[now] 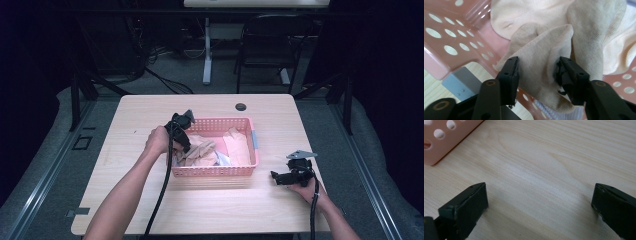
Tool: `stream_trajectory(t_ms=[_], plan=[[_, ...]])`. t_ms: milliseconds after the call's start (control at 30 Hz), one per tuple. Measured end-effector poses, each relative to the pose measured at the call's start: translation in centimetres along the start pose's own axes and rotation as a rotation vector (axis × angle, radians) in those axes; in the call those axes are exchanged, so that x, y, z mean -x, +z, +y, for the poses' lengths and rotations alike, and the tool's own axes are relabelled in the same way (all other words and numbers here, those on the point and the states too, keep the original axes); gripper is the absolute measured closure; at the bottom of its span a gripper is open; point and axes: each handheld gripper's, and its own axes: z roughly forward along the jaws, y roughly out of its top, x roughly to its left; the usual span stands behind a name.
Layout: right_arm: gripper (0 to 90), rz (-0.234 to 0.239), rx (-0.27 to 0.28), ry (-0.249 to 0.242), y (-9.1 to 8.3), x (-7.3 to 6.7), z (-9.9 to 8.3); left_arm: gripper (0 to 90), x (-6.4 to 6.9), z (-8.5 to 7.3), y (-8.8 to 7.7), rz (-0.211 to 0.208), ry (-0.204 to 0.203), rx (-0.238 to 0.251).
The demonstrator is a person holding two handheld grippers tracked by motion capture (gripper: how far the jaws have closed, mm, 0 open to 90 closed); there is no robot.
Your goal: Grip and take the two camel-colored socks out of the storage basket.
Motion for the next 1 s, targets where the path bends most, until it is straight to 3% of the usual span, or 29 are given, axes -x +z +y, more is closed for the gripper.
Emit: stream_trajectory(t_ms=[200, 333, 1000], plan=[[0.0, 0.0, 0.0, 0.0, 0.0, 0.0, 0.0, 76.5, 0.7, 0.0, 0.3, 0.003, 0.026, -0.019], [0.0, 0.0, -0.001, 0.0, 0.0, 0.0, 0.0, 86.6, 0.9, -0.1, 0.2, 0.005, 0.037, -0.009], [0.0, 0.0, -0.001, 0.001, 0.0, 0.0, 0.0, 87.9, 1.8, 0.0, -5.2, 0.013, 0.105, 0.084]])
